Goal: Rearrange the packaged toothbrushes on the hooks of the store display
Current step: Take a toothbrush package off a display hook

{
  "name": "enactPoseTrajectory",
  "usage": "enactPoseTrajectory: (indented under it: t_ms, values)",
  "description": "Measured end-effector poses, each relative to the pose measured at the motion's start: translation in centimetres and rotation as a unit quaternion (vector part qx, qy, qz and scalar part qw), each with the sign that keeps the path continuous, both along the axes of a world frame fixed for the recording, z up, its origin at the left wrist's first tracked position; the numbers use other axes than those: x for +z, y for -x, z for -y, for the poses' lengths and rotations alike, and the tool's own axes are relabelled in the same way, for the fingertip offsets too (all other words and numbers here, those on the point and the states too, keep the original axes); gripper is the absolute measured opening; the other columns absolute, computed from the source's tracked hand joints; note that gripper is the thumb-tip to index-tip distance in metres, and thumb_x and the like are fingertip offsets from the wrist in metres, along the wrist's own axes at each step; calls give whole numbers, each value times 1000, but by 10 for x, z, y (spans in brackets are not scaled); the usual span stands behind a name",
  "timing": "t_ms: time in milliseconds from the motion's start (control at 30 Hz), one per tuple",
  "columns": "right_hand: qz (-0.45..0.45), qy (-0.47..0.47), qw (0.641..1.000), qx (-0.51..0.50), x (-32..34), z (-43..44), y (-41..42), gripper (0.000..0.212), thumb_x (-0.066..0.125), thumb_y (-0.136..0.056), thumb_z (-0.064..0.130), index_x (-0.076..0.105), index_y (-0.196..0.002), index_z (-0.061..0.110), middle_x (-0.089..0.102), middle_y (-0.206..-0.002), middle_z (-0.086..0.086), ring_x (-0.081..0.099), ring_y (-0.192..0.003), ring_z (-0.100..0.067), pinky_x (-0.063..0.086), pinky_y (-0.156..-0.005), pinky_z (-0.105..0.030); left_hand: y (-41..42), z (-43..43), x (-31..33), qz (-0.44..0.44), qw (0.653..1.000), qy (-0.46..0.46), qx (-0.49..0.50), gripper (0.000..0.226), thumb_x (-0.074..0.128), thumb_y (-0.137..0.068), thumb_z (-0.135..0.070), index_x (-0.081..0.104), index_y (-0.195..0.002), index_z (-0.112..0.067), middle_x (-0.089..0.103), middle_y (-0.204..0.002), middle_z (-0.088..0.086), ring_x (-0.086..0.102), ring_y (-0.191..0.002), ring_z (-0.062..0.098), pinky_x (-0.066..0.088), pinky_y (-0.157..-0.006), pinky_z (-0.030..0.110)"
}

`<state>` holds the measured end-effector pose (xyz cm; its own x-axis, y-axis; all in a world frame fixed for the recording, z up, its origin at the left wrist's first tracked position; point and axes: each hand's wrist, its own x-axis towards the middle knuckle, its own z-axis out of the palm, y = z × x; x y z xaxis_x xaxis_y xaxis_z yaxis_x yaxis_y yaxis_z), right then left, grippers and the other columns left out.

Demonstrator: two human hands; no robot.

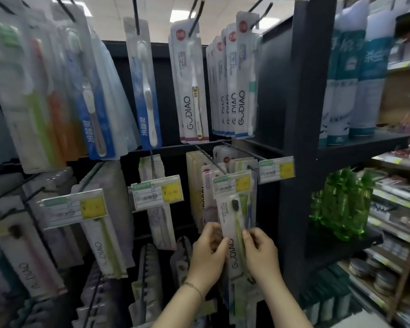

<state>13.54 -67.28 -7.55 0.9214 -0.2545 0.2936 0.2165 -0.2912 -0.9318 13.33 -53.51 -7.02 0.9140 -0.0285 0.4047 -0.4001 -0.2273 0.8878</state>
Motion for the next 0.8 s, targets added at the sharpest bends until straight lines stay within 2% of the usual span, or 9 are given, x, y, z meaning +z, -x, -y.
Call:
enactPoseTrajectory:
  t_ms: [100,200,367,500,567,667,800]
  values:
    - [2,14,1000,-3,8,10,-8,17,51,-101,32,64,-92,28,68,-86,11,63,-80,-2,49,-66,-22,-9,12,2,15,1000,-5,9,15,62,-97,-16,60,-98,-30,72,-91,-5,69,-83,15,59,-79,45]
    - [-2,18,1000,-6,13,22,-16,17,49,-101,31,61,-89,28,67,-84,9,64,-77,-5,47,-62,-23,-16,24,6,33,999,0,23,14,61,-97,-15,62,-105,-27,72,-100,-11,69,-94,8,58,-86,42]
    - [38,18,999,-19,32,30,-19,17,48,-102,28,58,-87,28,64,-81,12,60,-73,-2,40,-57,-19,-25,43,18,63,996,8,58,16,61,-97,-17,63,-108,-29,71,-100,-13,68,-95,7,58,-86,42]
    - [56,34,998,-8,42,30,-22,15,46,-101,40,56,-97,30,65,-88,14,61,-79,-2,46,-61,-23,-31,50,33,80,994,13,76,20,61,-97,-17,62,-111,-31,70,-104,-18,67,-100,4,57,-90,38]
    - [63,62,996,2,43,30,-22,22,43,-99,50,55,-107,33,64,-97,16,63,-88,-6,51,-69,-30,-33,51,38,82,994,13,77,24,60,-98,-14,63,-115,-30,69,-107,-22,66,-104,0,56,-94,34]
    - [72,118,990,-2,45,30,-24,46,41,-97,57,46,-132,29,60,-116,15,61,-100,-10,54,-78,-36,-34,51,39,81,993,12,83,28,60,-98,-13,63,-121,-29,68,-111,-25,64,-106,-1,54,-98,34]
    - [59,147,987,-16,48,27,-29,52,32,-97,60,44,-133,25,63,-118,4,63,-96,-17,56,-75,-40,-32,53,35,81,992,2,92,31,60,-97,-13,62,-122,-31,70,-109,-20,67,-102,5,56,-94,36]
